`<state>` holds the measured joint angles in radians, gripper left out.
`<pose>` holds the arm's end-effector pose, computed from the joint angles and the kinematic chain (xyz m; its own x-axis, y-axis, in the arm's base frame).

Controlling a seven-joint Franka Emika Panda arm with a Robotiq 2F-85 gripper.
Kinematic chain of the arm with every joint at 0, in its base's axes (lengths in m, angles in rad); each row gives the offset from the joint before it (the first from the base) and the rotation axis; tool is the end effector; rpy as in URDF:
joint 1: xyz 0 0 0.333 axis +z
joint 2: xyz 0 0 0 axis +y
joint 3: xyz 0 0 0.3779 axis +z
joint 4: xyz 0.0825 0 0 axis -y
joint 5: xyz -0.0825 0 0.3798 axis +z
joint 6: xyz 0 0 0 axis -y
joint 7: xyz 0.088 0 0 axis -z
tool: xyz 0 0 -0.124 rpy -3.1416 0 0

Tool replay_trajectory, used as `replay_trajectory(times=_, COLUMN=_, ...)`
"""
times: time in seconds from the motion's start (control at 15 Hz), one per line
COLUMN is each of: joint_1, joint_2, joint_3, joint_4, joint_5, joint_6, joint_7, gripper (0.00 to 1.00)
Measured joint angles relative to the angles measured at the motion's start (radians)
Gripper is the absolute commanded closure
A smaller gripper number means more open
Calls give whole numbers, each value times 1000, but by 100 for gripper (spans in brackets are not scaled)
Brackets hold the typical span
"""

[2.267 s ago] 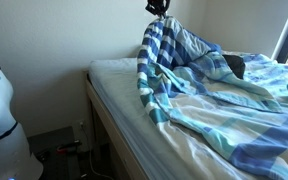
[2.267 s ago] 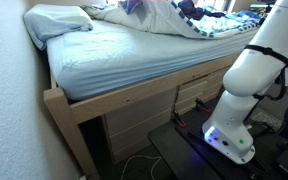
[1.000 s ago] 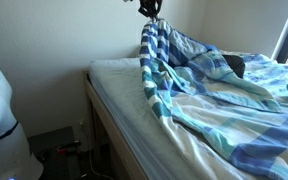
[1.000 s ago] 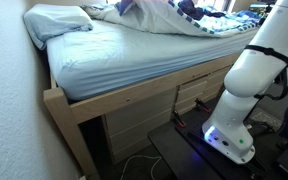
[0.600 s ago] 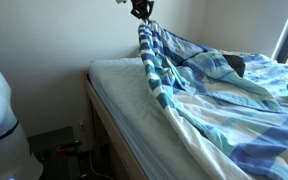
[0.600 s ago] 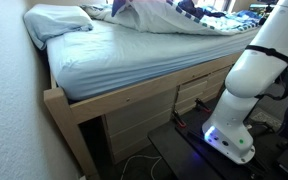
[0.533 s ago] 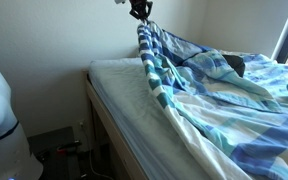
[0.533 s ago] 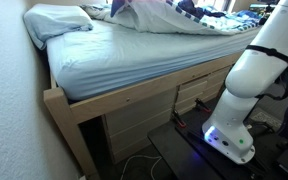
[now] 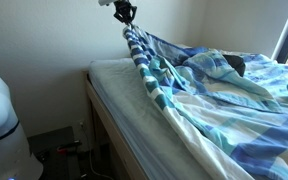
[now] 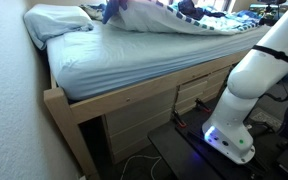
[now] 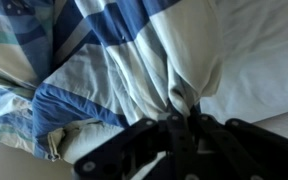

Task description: Spread out the corner of the duvet

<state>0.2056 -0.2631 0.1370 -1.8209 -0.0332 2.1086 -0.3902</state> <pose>0.4684 0.1780 0.7458 0.6080 0.6507 0.4549 0.6073 -0.7502 0.2614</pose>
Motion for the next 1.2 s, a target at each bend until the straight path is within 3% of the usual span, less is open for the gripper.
replay_trajectory(times=0.4, joint_1=38, joint_2=-75, joint_3=-7, joint_4=-129, joint_5=100, joint_6=-9, joint_7=-46, gripper=98)
replay_trajectory(times=0.47, joint_1=40, joint_2=-80, joint_3=-8, joint_4=-146, joint_5=112, joint_6=-9, joint_7=-54, gripper=91)
replay_trajectory(times=0.53, joint_1=41, joint_2=-83, joint_3=-9, joint_4=-161, joint_5=123, joint_6=-9, joint_7=-59, gripper=91)
replay_trajectory(times=0.87, joint_1=44, joint_2=-86, joint_3=-10, joint_4=-177, joint_5=132, joint_6=-9, joint_7=-60, gripper=91)
replay_trajectory(times=0.93, joint_1=45, joint_2=-87, joint_3=-11, joint_4=-178, joint_5=132, joint_6=-9, joint_7=-60, gripper=98)
replay_trajectory(times=1.2, joint_1=47, joint_2=-77, joint_3=-11, joint_4=-179, joint_5=133, joint_6=-12, joint_7=-60, gripper=98)
